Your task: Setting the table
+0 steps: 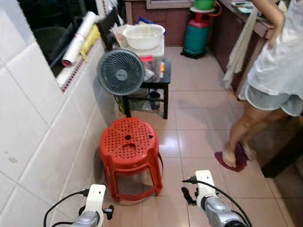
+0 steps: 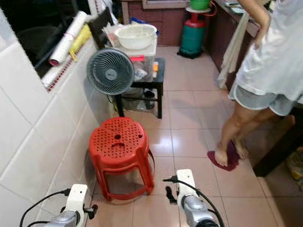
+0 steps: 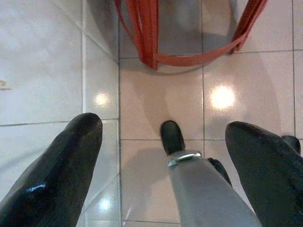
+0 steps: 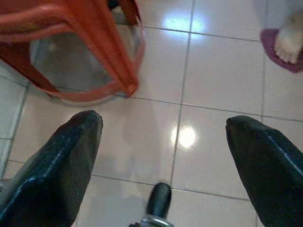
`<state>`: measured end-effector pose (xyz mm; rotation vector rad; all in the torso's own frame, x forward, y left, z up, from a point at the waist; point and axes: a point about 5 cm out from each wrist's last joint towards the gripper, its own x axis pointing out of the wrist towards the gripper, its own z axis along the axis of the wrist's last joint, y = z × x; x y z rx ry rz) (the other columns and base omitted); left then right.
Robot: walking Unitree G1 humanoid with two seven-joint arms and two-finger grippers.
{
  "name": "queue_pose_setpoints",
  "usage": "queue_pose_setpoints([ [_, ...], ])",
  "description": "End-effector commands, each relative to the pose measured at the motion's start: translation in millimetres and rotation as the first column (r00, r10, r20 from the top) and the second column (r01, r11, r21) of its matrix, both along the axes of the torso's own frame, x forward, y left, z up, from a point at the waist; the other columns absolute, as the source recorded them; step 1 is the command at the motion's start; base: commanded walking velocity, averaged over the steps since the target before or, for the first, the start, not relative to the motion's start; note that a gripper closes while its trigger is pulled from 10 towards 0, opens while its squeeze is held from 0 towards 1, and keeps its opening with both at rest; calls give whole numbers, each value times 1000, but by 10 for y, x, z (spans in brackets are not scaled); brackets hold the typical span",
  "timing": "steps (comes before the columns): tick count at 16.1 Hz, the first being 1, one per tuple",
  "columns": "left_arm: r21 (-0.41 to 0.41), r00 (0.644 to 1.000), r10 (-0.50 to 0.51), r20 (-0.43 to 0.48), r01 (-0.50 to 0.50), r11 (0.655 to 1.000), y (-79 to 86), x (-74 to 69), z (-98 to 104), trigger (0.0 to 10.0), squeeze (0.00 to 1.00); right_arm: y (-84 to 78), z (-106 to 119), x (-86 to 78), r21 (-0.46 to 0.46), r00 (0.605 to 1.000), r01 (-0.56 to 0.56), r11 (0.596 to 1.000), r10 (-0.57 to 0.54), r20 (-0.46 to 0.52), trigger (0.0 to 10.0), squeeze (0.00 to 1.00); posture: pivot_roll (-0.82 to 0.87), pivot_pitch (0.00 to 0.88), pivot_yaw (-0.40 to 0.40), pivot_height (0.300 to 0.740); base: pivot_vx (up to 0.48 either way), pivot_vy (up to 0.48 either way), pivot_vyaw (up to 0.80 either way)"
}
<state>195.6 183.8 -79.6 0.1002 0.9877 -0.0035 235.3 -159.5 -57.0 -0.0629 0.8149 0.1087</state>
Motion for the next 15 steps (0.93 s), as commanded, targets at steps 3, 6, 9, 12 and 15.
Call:
queue_pose_setpoints([
  [3, -41, 998, 53, -25, -54, 998, -9, -46, -27, 10000, 0, -16, -21, -31, -21, 1000, -2, 1000, 1, -15, 10000, 0, -160, 0, 21, 740, 0, 0, 0],
  [6, -102, 995, 87, 54, -81, 991, -101, 153, 74, 10000, 0, -50, 44, 57, 8, 998, 57, 998, -57, 34, 10000, 0, -159, 0, 20, 740, 0, 0, 0],
  [9, -110, 988, 84, 128, -71, 991, -66, 359, 205, 10000, 0, -44, 209, 281, 32, 990, 85, 996, -88, 108, 10000, 0, -155, 0, 22, 740, 0, 0, 0],
  [12, -93, 990, 78, 118, -67, 993, -37, 358, 206, 10000, 0, -44, 265, 352, 33, 988, 90, 995, -93, 127, 10000, 0, -159, 0, 25, 740, 0, 0, 0],
  [15, -62, 997, 71, 42, -69, 996, 35, 148, 84, 10000, 0, -22, 133, 185, 6, 997, 39, 999, -40, 70, 10000, 0, -154, 0, 23, 740, 0, 0, 0],
])
